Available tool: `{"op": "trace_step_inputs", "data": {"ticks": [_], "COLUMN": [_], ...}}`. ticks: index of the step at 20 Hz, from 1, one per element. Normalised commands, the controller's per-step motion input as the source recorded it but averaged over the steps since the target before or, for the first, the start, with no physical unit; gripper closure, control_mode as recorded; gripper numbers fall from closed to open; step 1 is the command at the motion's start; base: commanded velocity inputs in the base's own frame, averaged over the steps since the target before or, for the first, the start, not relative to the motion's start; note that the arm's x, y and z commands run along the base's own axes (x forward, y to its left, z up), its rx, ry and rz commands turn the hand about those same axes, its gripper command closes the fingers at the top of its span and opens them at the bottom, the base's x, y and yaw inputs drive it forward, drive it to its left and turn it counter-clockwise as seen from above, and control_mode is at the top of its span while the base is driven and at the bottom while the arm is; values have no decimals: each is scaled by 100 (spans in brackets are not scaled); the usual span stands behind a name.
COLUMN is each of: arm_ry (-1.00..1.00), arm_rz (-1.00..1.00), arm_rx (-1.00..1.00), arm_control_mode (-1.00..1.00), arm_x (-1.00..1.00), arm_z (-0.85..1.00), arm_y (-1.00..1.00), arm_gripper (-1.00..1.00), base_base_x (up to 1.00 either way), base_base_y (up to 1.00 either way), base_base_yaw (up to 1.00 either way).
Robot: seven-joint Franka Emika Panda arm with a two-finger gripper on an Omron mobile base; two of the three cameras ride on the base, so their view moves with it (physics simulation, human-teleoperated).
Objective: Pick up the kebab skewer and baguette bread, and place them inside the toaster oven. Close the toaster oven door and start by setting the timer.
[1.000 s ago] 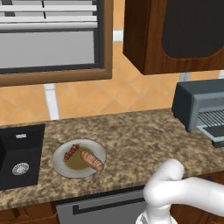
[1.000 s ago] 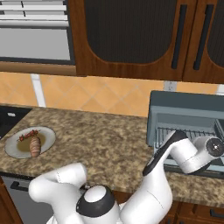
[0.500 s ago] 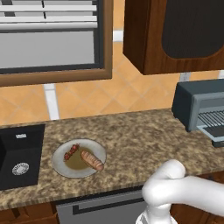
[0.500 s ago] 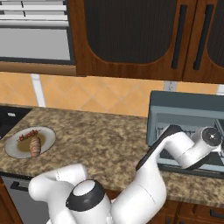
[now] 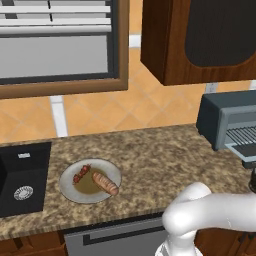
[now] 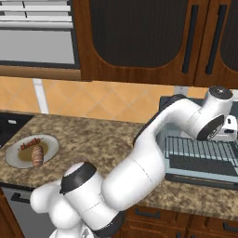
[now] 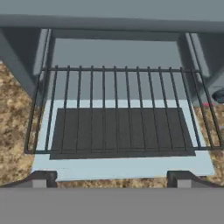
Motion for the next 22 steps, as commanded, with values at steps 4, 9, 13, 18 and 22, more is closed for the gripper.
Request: {"op": "trace_step_inputs", "data": {"ticks": [4,9,13,18,22], "arm_ry": [33,23,16,15,17], "arm_rz": [-2,3,6,3,1], "arm_rx": [-7,-11,-13,-10,-1], "arm_control_mode": [-100,-100,-100,-100,-100], "arm_x": [-63,-37,-36,-31,-32], "arm_z": [74,36,-6,-2,-6], "arm_y": [35,94,100,100,100], "arm_gripper": [-100,-100,-100,-100,-100], "base_base_x": [0,0,0,0,0], "base_base_y": [0,0,0,0,0], "base_base_yaw": [0,0,0,0,0]}}
